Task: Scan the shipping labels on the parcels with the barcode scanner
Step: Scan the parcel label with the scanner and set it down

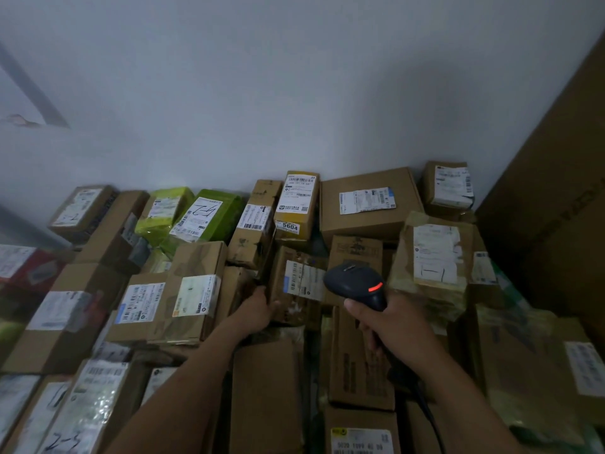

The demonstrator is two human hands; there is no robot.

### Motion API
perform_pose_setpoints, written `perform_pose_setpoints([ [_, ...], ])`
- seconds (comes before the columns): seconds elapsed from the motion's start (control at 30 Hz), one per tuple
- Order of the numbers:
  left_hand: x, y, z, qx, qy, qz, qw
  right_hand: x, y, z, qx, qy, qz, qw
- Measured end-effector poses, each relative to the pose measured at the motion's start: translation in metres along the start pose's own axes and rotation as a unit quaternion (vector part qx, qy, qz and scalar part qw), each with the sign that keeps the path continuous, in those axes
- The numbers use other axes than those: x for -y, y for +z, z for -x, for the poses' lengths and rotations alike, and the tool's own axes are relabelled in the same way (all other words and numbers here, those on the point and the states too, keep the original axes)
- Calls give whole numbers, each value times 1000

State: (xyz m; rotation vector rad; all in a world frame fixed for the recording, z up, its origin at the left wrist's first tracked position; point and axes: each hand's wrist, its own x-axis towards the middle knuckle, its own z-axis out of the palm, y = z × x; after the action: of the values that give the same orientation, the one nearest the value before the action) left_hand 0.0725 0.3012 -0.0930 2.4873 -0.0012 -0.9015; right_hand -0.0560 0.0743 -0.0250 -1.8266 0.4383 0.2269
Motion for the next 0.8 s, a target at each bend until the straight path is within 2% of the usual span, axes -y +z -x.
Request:
perform_pose_setpoints([
  [0.17, 9, 9, 7, -46, 37, -53, 997, 1, 4, -6, 2, 2, 4, 1000],
  [0.27, 12, 7, 20, -117, 106, -15, 987, 8, 10, -4, 4, -9, -2, 1000],
  [0.37, 20, -7, 31, -243, 165, -18, 956, 18, 19, -1, 12, -8, -16, 1000],
  [0.43, 26, -21, 40, -352, 176, -27, 919, 25, 26, 1, 23, -10, -28, 999],
  [0.5, 33, -34, 50, -438, 119, -42, 890, 31, 34, 2, 36, -16, -37, 999],
  [0.57, 46, -43, 50, -431, -12, -72, 899, 35, 39, 3, 48, -23, -44, 998],
  [0.63, 59, -46, 49, -337, -126, -77, 930, 38, 41, 6, 59, -24, -55, 996],
  [0.7, 66, -47, 49, -274, -152, -57, 948, 41, 43, 7, 63, -17, -58, 996],
  [0.8, 64, -44, 53, -296, -138, -29, 945, 42, 42, 10, 57, -7, -45, 997],
])
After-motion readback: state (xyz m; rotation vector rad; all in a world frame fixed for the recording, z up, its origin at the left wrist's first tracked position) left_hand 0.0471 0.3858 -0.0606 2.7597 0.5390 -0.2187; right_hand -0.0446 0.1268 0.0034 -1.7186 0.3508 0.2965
